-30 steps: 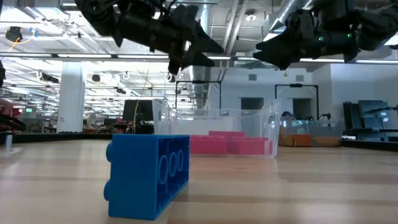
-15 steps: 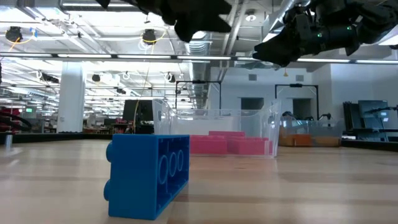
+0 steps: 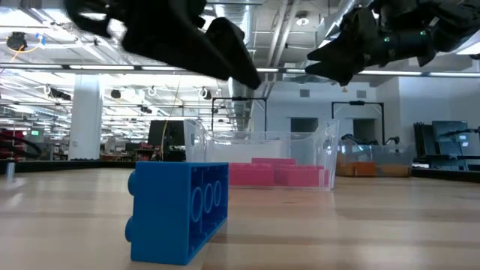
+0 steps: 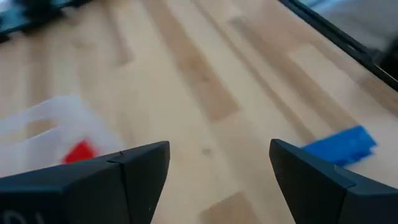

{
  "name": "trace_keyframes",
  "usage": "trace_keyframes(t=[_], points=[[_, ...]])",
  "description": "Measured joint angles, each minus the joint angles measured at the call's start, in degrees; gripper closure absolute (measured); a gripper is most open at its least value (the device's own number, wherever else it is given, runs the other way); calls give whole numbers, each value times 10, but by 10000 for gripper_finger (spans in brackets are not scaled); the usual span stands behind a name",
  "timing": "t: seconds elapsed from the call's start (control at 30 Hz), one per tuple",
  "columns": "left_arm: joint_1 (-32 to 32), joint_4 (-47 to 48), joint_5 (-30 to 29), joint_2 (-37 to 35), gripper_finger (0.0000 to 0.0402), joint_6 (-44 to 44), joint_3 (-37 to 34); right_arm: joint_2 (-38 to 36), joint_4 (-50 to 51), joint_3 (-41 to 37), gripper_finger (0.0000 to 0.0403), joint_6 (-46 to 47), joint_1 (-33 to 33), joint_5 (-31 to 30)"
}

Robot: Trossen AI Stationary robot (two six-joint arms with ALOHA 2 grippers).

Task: Sort & place blocks by color
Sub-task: Put the blue block into the white bin

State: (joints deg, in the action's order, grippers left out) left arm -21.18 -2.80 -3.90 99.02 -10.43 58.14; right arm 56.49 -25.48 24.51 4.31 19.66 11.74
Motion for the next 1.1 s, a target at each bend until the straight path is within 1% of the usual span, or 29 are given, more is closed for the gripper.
trace_keyframes(t=[0.1,0.2,0.37,0.43,0.5,0.63,0.77,0.87,0.93,1.1], points=[[-20,15,18,29,137,-10,19,0,8,0,138,12,-27,1],[-35,69,37,50,146,-29,60,1,17,0,138,21,-59,-15],[-59,202,42,76,180,-98,141,1,17,0,138,41,-123,-89],[-64,225,47,90,192,-111,170,1,22,0,138,51,-148,-129],[-67,258,49,93,201,-115,180,2,27,0,138,61,-172,-161],[-69,270,59,105,207,-150,192,11,30,-2,138,69,-220,-210],[-70,265,50,114,206,-178,192,28,26,-1,138,78,-260,-251],[-73,255,49,118,198,-196,192,38,24,0,138,84,-283,-284],[-74,255,47,118,186,-204,192,45,25,0,138,94,-294,-300],[-78,233,51,118,146,-220,192,47,23,-1,138,108,-307,-320]])
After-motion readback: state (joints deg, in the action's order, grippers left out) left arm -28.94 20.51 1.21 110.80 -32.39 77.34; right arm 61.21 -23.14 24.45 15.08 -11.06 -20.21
